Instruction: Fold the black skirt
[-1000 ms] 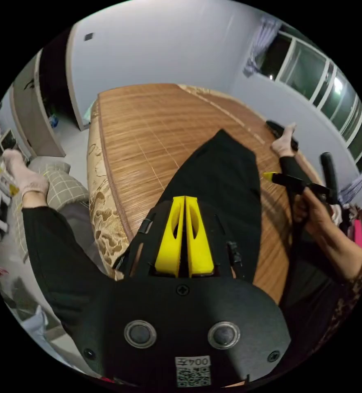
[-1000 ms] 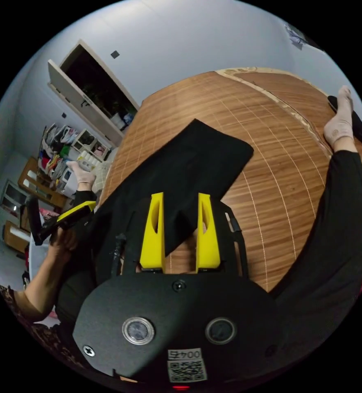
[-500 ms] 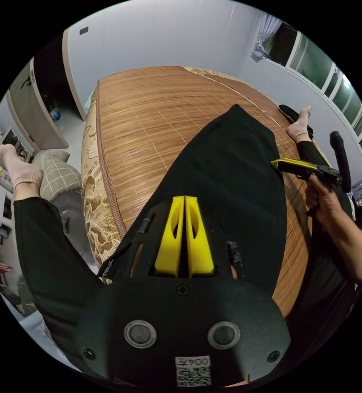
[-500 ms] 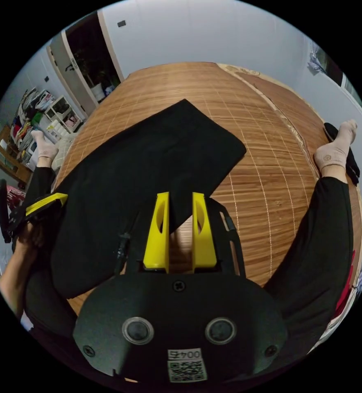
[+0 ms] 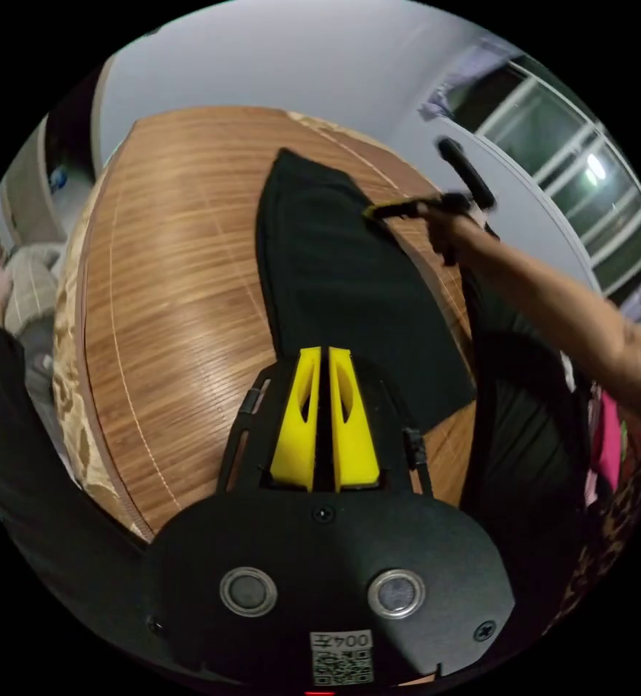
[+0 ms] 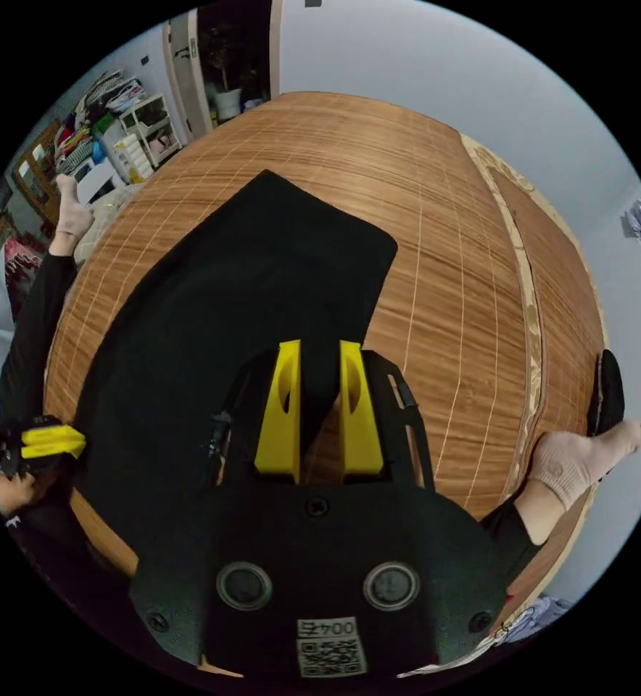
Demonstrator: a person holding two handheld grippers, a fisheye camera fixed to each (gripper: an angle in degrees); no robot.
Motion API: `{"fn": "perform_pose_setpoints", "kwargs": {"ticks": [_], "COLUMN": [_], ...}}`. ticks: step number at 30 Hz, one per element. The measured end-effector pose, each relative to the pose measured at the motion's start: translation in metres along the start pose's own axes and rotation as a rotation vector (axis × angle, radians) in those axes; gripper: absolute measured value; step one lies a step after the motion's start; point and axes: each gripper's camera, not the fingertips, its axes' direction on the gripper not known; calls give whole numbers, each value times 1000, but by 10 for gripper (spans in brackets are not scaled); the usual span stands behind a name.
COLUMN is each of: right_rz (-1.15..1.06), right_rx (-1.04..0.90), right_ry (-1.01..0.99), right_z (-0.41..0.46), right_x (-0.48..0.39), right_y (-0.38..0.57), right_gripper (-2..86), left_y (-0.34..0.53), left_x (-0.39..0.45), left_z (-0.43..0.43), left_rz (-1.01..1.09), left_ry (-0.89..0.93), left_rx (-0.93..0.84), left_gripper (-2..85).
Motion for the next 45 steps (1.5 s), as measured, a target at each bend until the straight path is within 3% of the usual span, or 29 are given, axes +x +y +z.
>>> {"fn": "perform_pose_setpoints", "kwargs": {"ticks": [13, 16, 23, 31, 37, 45], "right_rz": [252, 238, 198, 115, 79, 160], "right_rx": [-19, -89, -107, 49, 59, 104], "right_ry": [-421, -395, -314, -346, -307, -334], "right_z": [-27, -9, 2, -17, -14, -9], "right_x": [-76, -97, -110, -122, -133, -117], "right_y": [209, 230, 258, 307, 332, 363], "right_gripper": [79, 73, 66, 65, 65, 65], "left_y": [3, 3, 3, 20, 23, 25], "left_x": [13, 15, 4, -16, 28, 41], "left_z": [23, 44, 30, 27, 42, 58], "left_rz": [58, 61, 0, -84, 54, 68], "left_ry": [15, -42, 16, 272, 224, 128], "left_rx": [13, -99, -15, -119, -200, -252], "left_gripper": [3, 3, 2, 4, 10, 24]}}
